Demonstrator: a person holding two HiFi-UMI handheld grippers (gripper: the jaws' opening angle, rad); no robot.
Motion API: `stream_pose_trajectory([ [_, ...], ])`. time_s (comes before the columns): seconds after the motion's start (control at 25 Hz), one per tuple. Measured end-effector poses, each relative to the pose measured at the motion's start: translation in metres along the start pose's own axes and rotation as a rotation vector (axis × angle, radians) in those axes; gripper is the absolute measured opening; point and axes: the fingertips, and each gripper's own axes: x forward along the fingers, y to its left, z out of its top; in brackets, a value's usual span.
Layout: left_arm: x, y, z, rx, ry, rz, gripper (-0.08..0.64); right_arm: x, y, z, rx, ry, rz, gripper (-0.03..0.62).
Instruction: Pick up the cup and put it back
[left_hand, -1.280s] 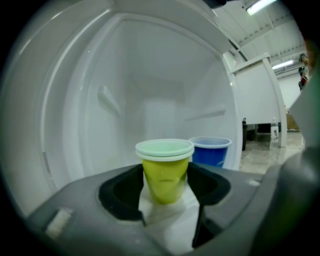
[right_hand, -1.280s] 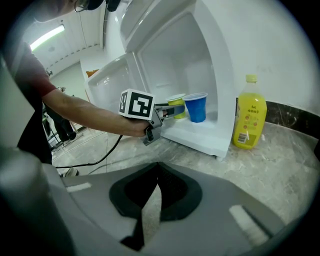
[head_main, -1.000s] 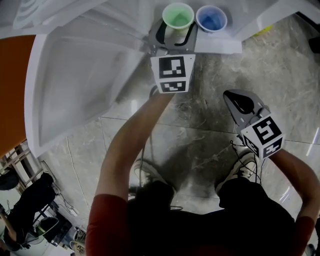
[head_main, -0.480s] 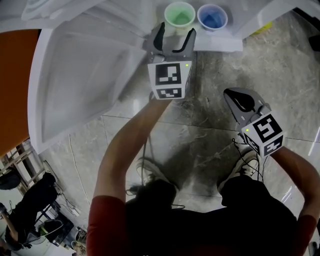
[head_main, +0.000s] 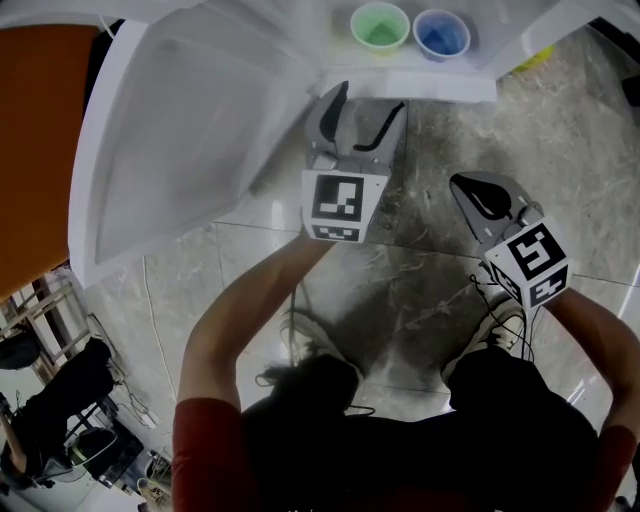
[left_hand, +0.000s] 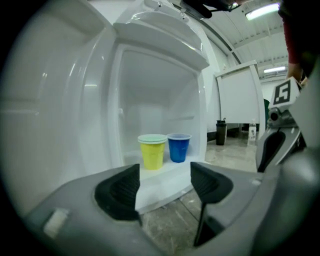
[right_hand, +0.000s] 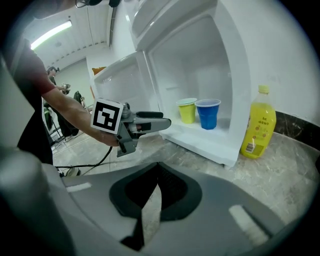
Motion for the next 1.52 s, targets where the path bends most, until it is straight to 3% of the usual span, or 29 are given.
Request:
stream_pose_trajectory([
  [0.36, -0.044, -0.013, 0.003, -0.022, 0.003, -0.055, 0.305, 0.007, 0.016, 0.008, -0.029, 0.002, 0.013, 0.000],
  [0.84, -0.103, -0.022, -0.028, -0.032, 0.076, -0.132, 0.299, 0.015, 0.031, 0.015, -0.047, -0.001, 0.026, 0.000],
  [1.32, -0.108, -0.046, -0.040, -0.017, 0.106, -0.197, 0.285, 0.010, 0.031, 0.014, -0.037, -0.010, 0.019, 0.000],
  [1.52, -0.110, -0.051, -0.040, -0.039, 0.120, -0.187, 0.260, 0.007, 0.029, 0.018, 0.035, -0.041, 0.010, 0.000],
])
